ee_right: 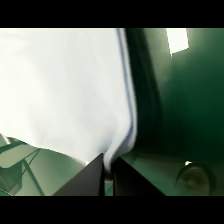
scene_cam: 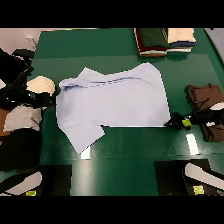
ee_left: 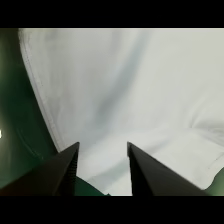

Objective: Fold the shirts.

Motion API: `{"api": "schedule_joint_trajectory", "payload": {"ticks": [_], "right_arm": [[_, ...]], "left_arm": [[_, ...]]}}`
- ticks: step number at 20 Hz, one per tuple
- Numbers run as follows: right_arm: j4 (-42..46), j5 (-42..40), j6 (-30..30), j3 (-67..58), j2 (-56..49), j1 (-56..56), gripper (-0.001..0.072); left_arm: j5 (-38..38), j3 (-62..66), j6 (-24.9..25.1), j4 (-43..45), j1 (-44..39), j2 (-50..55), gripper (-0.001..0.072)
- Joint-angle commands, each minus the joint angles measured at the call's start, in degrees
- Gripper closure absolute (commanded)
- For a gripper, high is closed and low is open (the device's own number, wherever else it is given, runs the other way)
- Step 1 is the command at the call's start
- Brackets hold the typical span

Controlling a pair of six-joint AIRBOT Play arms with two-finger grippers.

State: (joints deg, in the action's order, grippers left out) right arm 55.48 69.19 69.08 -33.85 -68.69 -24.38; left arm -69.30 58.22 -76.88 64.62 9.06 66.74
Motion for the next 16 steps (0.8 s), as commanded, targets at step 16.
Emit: {"api": "schedule_joint_trajectory", "payload": {"ticks": [16], "right_arm": [[1.18, 1.44, 0.52, -7.91, 6.27, 4.07, 0.0694]], "left_arm": [[14.16, -25.31, -2.38, -8.0, -0.02, -2.45, 0.0339]]}}
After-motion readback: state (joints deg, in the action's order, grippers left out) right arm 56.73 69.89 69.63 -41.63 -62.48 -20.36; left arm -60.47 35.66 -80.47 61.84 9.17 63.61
